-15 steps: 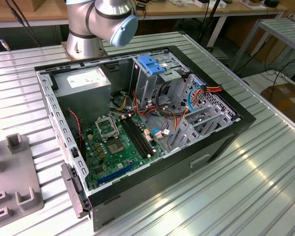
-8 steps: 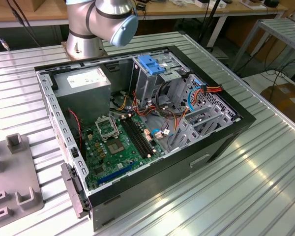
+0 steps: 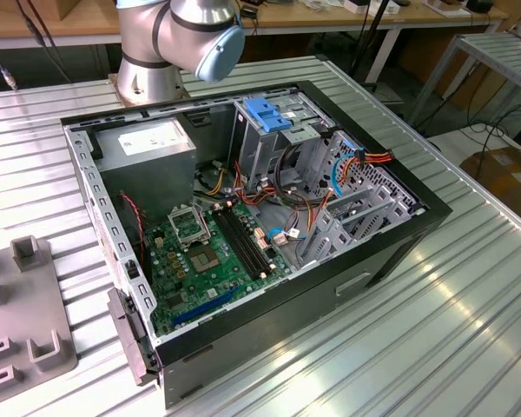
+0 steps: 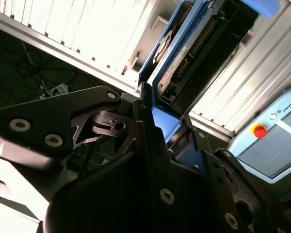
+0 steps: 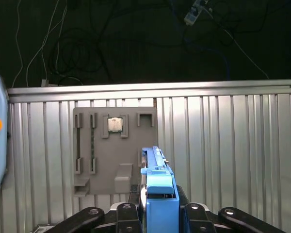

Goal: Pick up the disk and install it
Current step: 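Pick up the disk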

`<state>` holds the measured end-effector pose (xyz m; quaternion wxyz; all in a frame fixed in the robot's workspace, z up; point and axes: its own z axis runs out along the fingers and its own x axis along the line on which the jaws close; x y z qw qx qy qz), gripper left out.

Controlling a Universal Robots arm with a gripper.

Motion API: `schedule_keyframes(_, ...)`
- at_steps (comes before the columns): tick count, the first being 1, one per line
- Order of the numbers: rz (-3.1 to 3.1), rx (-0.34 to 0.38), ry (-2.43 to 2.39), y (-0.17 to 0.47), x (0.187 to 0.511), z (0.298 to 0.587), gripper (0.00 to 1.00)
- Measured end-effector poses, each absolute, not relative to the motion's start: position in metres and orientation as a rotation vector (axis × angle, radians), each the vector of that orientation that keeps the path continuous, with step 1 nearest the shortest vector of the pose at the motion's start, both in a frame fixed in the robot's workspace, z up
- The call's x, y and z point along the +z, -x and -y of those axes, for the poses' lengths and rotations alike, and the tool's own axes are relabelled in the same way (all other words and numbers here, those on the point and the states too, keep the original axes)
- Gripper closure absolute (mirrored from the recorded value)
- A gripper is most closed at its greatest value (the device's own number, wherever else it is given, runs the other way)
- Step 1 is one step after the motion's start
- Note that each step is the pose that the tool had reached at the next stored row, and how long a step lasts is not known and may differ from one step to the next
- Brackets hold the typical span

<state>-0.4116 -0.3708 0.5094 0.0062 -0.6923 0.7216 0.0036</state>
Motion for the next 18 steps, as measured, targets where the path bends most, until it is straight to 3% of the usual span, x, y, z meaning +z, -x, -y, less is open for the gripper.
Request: schedule_keyframes(18, -2.258, 0.011, 2.166, 0.361, 0.509, 0.371, 0.63)
